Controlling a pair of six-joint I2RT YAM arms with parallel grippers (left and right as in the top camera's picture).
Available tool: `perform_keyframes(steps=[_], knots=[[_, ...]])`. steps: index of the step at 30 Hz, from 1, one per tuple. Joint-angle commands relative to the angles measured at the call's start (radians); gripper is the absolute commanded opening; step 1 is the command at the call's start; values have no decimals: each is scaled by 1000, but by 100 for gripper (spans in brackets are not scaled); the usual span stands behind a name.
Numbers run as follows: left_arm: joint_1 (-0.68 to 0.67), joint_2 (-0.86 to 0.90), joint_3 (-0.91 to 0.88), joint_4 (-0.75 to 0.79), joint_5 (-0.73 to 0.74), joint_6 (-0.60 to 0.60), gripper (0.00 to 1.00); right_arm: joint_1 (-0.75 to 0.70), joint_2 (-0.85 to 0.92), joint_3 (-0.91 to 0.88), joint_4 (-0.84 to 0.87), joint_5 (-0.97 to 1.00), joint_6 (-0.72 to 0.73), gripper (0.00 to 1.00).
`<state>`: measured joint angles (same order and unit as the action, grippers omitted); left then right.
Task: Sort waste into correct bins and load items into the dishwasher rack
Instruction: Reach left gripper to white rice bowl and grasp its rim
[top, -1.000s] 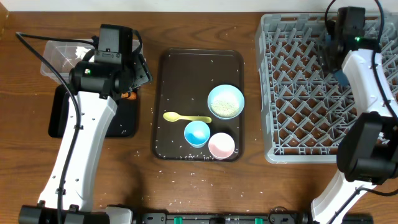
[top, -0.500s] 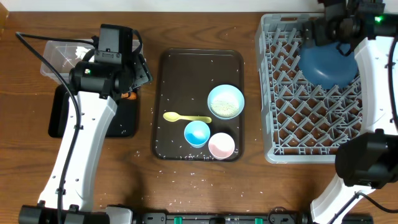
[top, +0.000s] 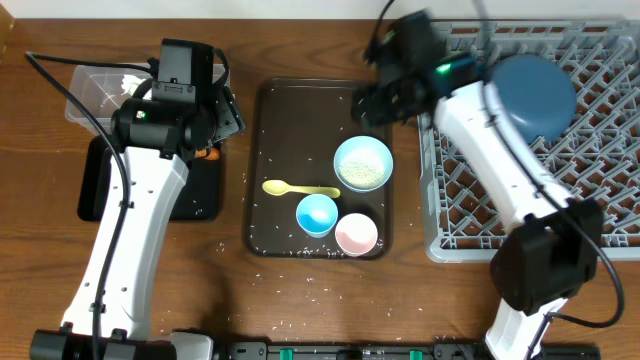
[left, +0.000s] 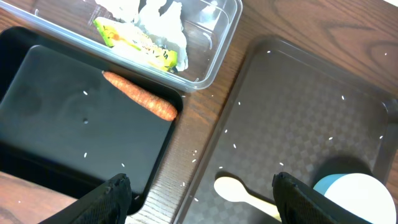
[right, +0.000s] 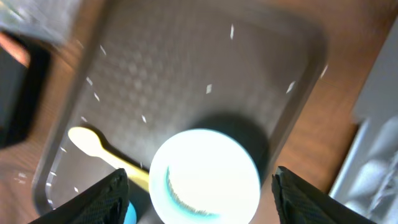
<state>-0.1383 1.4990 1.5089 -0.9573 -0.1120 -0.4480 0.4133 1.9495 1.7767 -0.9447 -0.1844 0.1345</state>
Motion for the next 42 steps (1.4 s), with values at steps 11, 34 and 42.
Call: perform_keyframes(steps=[11, 34, 42], knots=[[2, 5, -13, -14, -12, 2, 75, 10, 13, -136, 2, 125, 43, 68], [-167, 84, -13, 97, 209, 150, 74, -79, -7, -98, -9, 61, 124, 70], [-431, 239, -13, 278, 206, 211, 74, -309, -117, 191, -195, 38, 85, 81]])
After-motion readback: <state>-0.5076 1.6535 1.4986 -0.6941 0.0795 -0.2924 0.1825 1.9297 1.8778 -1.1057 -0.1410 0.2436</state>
